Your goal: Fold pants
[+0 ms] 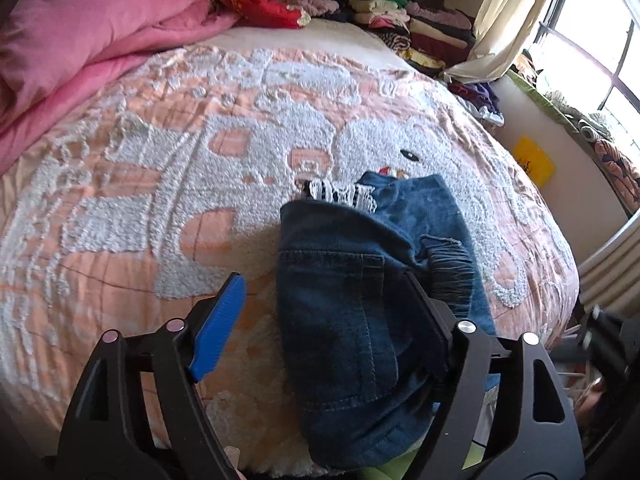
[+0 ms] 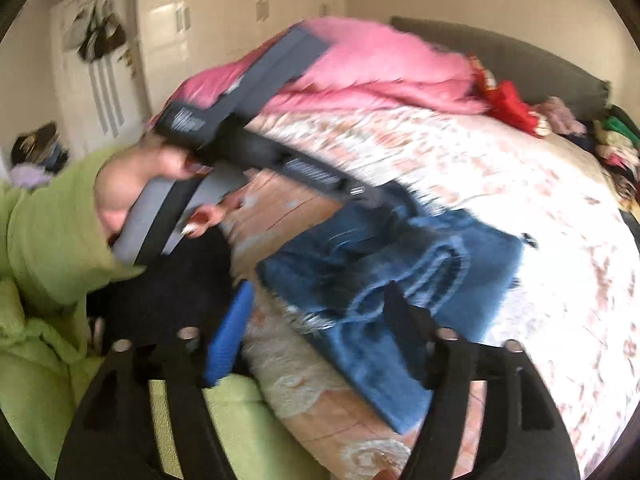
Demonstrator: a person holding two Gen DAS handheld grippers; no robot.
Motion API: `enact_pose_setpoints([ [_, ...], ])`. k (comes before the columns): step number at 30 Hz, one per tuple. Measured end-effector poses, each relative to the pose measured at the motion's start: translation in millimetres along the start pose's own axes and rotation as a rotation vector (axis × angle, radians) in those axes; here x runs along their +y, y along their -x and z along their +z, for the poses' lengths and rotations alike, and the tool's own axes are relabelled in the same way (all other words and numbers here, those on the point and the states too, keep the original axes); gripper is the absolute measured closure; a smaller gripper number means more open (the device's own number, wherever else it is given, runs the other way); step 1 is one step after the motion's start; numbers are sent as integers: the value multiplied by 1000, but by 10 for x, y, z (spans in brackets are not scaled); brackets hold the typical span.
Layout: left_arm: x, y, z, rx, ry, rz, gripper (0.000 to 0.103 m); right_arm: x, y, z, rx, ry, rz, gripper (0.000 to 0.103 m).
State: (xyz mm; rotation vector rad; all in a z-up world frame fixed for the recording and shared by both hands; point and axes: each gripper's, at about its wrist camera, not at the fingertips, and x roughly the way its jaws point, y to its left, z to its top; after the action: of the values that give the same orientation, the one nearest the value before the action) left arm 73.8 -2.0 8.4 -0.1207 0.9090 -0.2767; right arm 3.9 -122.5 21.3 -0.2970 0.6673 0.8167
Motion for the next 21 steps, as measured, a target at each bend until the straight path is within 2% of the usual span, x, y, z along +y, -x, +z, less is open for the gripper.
enact_pose_setpoints([
  [1, -7, 28, 3, -6, -1, 1, 31, -28, 89, -18, -14, -15, -24, 25],
  [2, -21, 57, 3, -12, -5, 3, 25, -106, 126, -14, -26, -28, -43, 22],
  [4, -44, 99, -1, -22, -14, 13, 19, -245, 210, -1, -53, -59, -78, 17],
  [11, -84, 193, -15, -51, -35, 43, 16, -473, 405, 42, -107, -133, -182, 14],
  [15, -75, 170, -25, -53, -38, 60, 16, -657, 337, -4, -104, -214, -227, 14],
  [21, -51, 73, -58, -32, -33, 72, 16, -854, 183, -120, -64, -306, -245, 14],
])
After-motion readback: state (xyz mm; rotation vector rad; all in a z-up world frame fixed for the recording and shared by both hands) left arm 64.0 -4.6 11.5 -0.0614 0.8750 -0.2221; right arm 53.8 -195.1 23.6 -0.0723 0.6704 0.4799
